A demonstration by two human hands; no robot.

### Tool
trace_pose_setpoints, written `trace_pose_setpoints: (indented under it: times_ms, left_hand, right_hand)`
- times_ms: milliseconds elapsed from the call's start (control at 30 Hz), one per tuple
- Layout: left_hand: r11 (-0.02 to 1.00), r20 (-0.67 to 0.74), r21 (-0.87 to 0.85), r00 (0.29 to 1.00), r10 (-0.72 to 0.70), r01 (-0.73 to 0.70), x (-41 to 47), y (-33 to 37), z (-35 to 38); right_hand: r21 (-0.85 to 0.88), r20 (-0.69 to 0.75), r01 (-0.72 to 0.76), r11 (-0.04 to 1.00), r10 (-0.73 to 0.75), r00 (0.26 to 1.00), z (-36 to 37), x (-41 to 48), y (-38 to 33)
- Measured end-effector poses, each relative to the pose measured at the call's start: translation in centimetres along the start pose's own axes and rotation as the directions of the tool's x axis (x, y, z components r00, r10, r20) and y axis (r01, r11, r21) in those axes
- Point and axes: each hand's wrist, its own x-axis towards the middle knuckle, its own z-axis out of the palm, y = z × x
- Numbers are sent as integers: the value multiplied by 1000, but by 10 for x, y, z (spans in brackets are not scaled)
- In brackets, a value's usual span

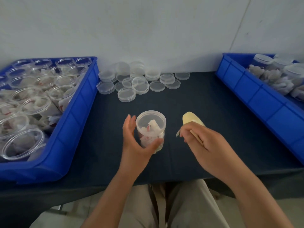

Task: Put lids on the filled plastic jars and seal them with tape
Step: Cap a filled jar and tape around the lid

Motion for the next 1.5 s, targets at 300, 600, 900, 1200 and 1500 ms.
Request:
trace_pose_setpoints:
  times_ms: [300, 600, 900, 1200, 1500]
  left_hand:
    - [995, -35, 39, 995, 88, -87, 11, 12, -2]
    - [986, 11, 133, 995, 101, -102, 1, 8, 1]
    - [966, -88, 236, 988, 128, -105, 6, 11, 8]
    - [999, -5, 6, 999, -44, 44, 16, 11, -9]
    - [963, 182, -198, 972, -147, 183, 16, 8, -28]
  right_hand:
    - [-31, 162, -103, 994, 107, 981, 11, 26, -7]
    - [137, 187, -213, 967, 186, 965, 28, 30, -6]
    - [66, 165, -182, 981, 169, 972, 29, 31, -15]
    - [-25, 336, -95, 995, 98, 937, 12, 37, -7]
    - [-91, 404, -44, 995, 77, 912, -7, 44, 8]
